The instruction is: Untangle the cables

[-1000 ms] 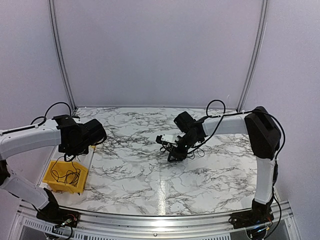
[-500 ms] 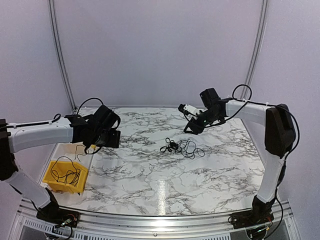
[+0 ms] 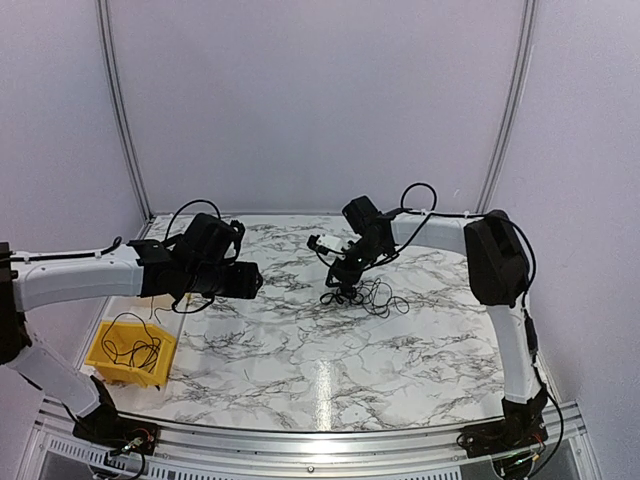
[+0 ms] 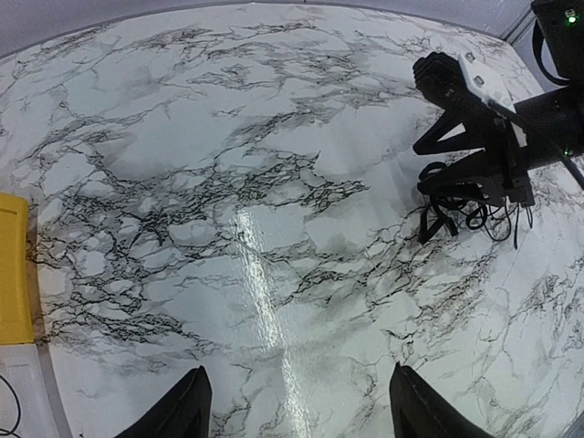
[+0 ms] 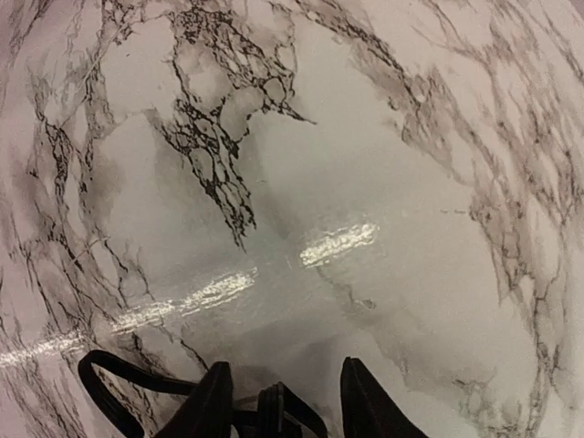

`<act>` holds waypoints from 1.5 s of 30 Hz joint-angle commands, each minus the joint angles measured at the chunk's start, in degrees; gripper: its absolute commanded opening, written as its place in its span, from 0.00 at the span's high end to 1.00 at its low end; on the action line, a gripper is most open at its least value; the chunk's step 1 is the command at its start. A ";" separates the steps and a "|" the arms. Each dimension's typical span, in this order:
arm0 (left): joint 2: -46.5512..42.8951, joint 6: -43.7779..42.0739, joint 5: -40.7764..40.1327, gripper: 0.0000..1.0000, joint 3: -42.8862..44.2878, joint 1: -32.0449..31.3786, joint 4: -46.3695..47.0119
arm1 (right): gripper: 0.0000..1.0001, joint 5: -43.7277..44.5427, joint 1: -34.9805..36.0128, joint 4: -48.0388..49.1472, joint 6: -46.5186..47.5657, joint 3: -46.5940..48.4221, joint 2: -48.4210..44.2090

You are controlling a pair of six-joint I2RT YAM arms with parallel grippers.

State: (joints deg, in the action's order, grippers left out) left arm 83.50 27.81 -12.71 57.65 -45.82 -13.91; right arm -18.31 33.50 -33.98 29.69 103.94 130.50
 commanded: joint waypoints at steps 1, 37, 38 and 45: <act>-3.68 1.00 1.47 0.30 -2.35 -0.21 2.03 | 0.65 0.49 -0.47 -2.01 -0.84 3.59 0.98; -5.91 -3.65 6.52 0.26 -9.72 -7.91 38.26 | 1.00 -23.19 3.56 -5.03 -6.96 -3.19 -29.54; -4.80 -2.16 5.77 0.26 -9.51 -7.96 40.04 | 1.00 -23.74 3.63 -4.96 -7.20 -3.40 -29.74; 1.14 1.54 4.63 0.26 -8.56 -8.14 51.11 | 1.00 -26.66 4.27 -3.99 -8.53 -4.89 -31.07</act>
State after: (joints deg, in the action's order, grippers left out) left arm 82.46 27.22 -7.64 46.28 -53.80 27.70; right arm -41.69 36.82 -39.51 22.48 99.39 101.86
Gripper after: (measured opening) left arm 0.739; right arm 0.056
